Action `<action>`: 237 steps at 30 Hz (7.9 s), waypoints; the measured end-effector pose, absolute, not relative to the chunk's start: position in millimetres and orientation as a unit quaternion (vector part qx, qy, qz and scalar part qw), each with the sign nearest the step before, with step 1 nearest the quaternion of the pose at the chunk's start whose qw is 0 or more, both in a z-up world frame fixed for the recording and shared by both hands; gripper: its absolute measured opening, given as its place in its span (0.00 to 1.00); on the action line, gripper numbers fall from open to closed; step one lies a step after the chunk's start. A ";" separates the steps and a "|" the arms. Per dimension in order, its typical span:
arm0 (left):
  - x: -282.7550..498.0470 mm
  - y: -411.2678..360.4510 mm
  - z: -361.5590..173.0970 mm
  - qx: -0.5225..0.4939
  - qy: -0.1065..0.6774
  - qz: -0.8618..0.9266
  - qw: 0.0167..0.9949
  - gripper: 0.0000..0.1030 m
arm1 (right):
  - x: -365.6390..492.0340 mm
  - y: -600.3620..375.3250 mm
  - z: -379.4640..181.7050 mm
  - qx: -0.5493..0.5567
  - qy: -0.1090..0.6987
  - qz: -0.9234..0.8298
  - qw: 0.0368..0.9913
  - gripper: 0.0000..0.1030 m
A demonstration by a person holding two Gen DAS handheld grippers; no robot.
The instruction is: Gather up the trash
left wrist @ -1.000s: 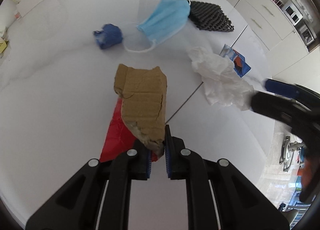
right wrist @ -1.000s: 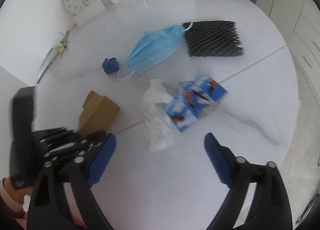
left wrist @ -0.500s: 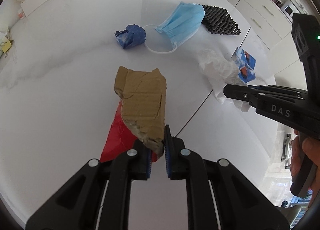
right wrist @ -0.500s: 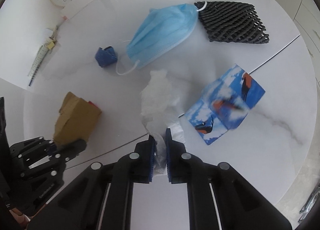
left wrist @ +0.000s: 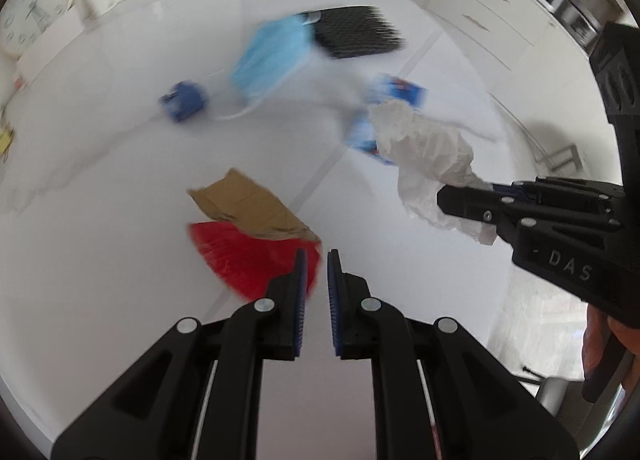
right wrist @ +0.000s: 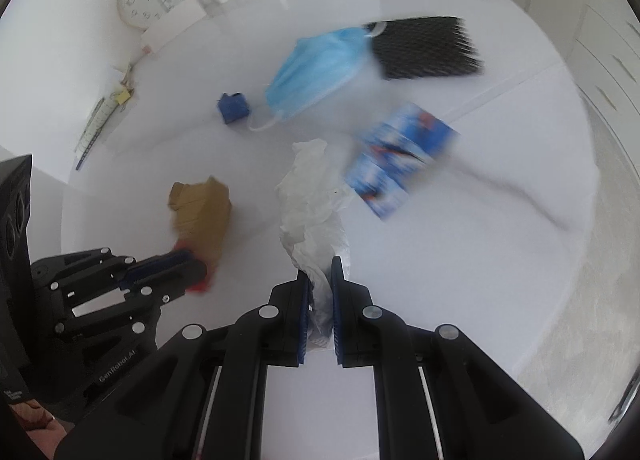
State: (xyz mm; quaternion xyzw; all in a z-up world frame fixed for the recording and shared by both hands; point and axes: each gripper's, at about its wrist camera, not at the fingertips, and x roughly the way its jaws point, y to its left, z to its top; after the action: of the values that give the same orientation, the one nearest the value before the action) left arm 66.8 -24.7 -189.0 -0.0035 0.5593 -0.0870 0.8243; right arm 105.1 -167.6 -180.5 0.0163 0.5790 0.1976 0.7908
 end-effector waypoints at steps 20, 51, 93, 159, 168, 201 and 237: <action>49.7 -101.4 -173.1 -0.006 0.546 -0.075 0.834 0.08 | 22.9 -305.6 -166.4 0.094 0.555 0.114 0.819 0.10; 142.9 12.0 -249.8 -0.215 0.635 0.167 0.723 0.49 | 121.0 -196.0 -172.8 0.029 0.575 0.186 0.796 0.10; 15.6 -256.4 -158.4 0.074 0.622 -0.239 0.742 0.36 | -72.1 -395.9 -180.3 0.110 0.570 0.043 0.813 0.10; 63.7 -43.1 -128.6 0.021 0.534 0.024 0.845 0.92 | 64.0 -268.9 -146.8 0.031 0.544 0.155 0.824 0.97; 137.3 41.9 -174.3 0.138 0.506 -0.064 0.849 0.92 | 138.7 -193.5 -177.4 0.140 0.557 0.083 0.815 0.97; 246.5 105.3 -247.4 0.162 0.473 -0.286 0.817 0.49 | 213.2 -147.1 -233.8 0.228 0.564 -0.047 0.792 0.97; 110.0 36.0 -171.9 0.052 0.520 -0.184 0.833 0.33 | 159.5 -190.1 -203.9 0.180 0.561 0.061 0.805 0.48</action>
State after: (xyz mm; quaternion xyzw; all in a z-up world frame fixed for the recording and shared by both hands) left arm 110.0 36.0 -171.9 0.0519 0.5197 -0.1841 0.8327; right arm 159.5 -190.1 -203.9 0.1801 0.5613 0.0606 0.8055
